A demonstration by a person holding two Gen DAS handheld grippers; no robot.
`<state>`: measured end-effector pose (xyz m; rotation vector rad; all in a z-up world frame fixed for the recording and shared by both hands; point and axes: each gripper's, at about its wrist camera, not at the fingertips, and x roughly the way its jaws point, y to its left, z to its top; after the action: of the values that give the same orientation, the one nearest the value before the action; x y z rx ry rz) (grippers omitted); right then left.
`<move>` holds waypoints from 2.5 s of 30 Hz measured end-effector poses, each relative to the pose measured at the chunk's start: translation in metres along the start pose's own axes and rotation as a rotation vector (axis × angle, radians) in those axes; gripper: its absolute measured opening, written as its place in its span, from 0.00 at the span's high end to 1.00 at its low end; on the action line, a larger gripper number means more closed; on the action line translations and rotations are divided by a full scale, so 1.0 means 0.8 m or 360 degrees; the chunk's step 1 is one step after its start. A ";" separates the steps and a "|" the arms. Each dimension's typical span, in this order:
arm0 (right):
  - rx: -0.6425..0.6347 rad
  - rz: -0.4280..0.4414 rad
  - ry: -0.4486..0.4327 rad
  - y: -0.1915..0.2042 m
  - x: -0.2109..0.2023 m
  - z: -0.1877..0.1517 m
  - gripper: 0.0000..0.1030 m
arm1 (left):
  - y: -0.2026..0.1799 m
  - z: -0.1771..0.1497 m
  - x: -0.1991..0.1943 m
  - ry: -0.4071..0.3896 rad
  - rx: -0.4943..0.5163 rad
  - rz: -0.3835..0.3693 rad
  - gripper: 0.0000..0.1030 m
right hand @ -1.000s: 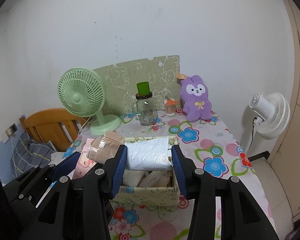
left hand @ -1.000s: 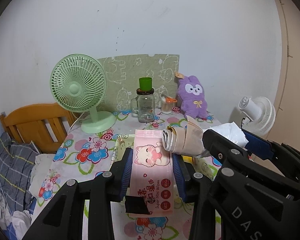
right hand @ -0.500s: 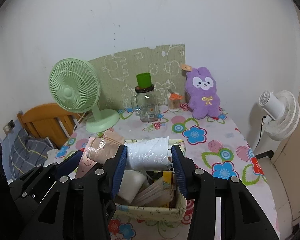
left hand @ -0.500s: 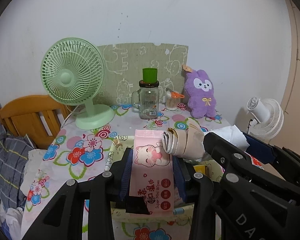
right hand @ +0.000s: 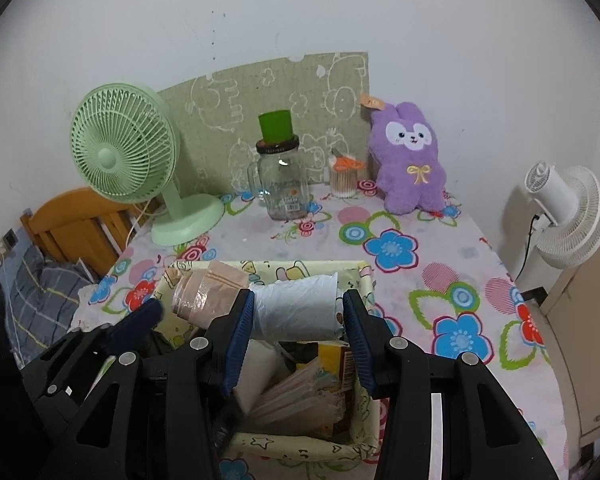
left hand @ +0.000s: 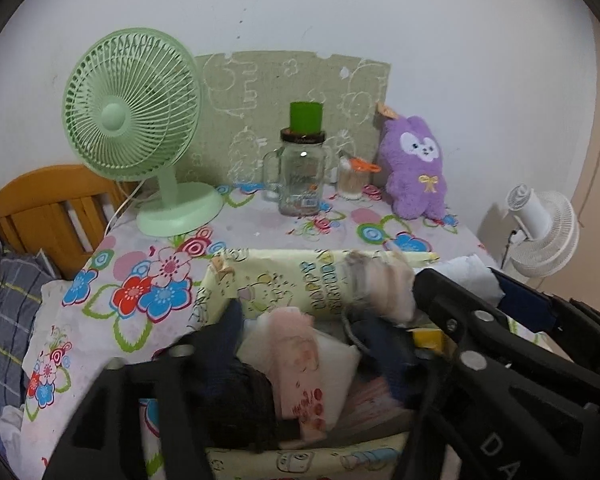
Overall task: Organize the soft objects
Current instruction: 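Lower the pink wipes with the left tool while the right lowers the white bag into the box, then open both tools and withdraw them from the fabric box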
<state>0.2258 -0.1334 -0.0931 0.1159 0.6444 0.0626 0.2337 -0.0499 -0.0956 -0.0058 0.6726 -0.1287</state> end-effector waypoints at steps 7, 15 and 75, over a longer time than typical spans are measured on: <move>-0.0023 0.0035 0.0027 0.006 0.020 -0.005 0.52 | 0.010 -0.005 0.014 0.0043 -0.0006 0.0031 0.20; -0.0030 0.0065 0.0032 0.010 0.041 -0.008 0.48 | 0.014 -0.010 0.020 0.0031 0.0021 0.0065 0.17; 0.0022 -0.0082 -0.0293 -0.001 -0.211 -0.076 0.03 | -0.003 -0.070 -0.210 -0.0257 0.0028 0.0048 0.00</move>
<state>0.0547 -0.1448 -0.0413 0.1169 0.4636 -0.0024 0.0683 -0.0304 -0.0352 0.0106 0.5101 -0.1038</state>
